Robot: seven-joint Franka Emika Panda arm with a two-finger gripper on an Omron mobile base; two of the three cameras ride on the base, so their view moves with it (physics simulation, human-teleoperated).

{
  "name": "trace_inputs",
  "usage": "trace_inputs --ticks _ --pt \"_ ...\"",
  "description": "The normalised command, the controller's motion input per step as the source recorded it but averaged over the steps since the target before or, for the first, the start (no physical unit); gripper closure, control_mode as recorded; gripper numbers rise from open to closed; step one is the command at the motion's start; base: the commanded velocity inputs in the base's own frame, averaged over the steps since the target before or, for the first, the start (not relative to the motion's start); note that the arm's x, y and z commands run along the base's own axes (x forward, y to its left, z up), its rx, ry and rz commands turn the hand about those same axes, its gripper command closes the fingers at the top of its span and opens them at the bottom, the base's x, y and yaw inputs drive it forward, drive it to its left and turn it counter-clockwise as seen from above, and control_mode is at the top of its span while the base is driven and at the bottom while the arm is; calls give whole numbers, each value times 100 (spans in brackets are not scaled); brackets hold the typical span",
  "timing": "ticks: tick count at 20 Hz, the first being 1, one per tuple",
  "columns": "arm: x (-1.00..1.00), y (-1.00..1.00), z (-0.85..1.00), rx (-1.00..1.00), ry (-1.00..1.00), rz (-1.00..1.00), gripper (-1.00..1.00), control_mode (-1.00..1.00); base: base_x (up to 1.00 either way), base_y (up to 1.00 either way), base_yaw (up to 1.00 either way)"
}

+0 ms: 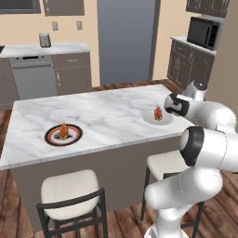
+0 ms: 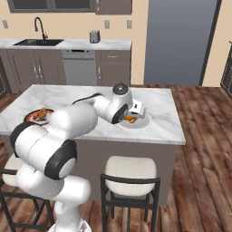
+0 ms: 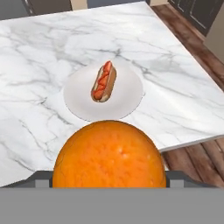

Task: Pick up the orange and peach from the fridge and place one fruit on each plate on the dining counter.

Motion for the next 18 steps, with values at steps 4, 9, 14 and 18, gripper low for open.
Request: trace_inputs --ticks 4,9,14,18 --pt "41 -20 -26 8 0 11 100 -100 0 0 0" --pt "37 -11 -19 1 3 9 100 -100 0 0 0" --pt "41 -4 -11 -1 19 6 100 -100 0 0 0" --pt "46 -11 -16 0 17 8 100 -100 0 0 0"
